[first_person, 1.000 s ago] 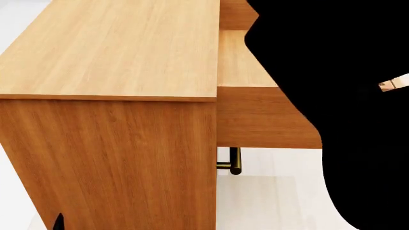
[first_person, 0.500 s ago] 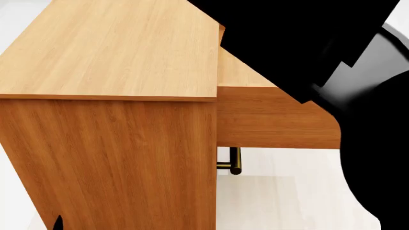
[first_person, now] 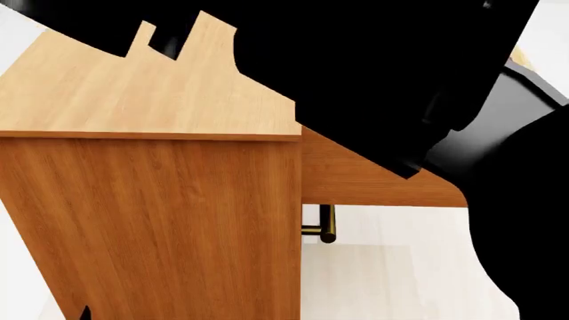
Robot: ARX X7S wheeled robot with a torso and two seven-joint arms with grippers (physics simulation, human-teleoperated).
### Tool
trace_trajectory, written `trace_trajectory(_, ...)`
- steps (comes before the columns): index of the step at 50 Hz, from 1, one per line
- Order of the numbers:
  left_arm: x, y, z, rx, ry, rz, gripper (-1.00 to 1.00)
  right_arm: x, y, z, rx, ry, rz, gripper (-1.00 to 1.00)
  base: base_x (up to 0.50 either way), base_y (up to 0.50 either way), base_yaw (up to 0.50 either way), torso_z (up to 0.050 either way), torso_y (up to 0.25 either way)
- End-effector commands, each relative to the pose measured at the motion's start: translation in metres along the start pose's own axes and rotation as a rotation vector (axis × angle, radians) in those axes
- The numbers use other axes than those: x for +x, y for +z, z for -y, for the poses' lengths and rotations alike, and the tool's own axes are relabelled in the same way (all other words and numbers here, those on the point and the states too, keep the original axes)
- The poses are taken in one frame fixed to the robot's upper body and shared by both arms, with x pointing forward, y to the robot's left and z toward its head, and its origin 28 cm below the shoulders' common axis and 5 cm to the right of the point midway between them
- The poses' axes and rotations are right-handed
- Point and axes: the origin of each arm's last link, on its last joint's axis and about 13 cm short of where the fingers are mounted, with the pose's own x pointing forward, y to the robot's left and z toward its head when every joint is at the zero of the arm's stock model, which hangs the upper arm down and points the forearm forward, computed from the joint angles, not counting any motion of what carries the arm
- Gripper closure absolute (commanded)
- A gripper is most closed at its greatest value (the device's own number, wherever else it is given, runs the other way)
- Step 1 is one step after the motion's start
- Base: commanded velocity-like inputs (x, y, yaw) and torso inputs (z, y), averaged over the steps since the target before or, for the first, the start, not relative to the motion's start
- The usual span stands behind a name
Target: Put the bowl on top of the cabinet.
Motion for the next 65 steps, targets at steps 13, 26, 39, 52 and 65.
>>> trace_trajectory(13, 0.0, -0.001, 0.001, 0.001, -0.005, -0.002, -1.0, 0.002, -0.015, 0.013, -0.102, -0.094, -0.138, 1.0, 0.0, 0.0, 0.0, 0.0, 0.001)
trace_trajectory(26, -0.002, -0.001, 0.0, -0.001, -0.002, 0.003, -1.0, 0.014, -0.034, -0.007, -0.146, -0.041, -0.179, 1.0, 0.0, 0.0, 0.0, 0.0, 0.0)
trace_trajectory(39, -0.004, 0.001, 0.0, -0.004, -0.002, 0.011, -1.0, 0.021, -0.049, -0.022, -0.168, 0.003, -0.205, 1.0, 0.0, 0.0, 0.0, 0.0, 0.001)
trace_trajectory(52, -0.004, 0.001, 0.0, -0.004, 0.002, 0.016, -1.0, 0.03, -0.067, -0.037, -0.18, 0.046, -0.24, 1.0, 0.0, 0.0, 0.0, 0.0, 0.001)
trace_trajectory(65, -0.005, 0.002, 0.0, -0.006, 0.003, 0.019, -1.0, 0.037, -0.082, -0.048, -0.189, 0.081, -0.274, 1.0, 0.0, 0.0, 0.0, 0.0, 0.001)
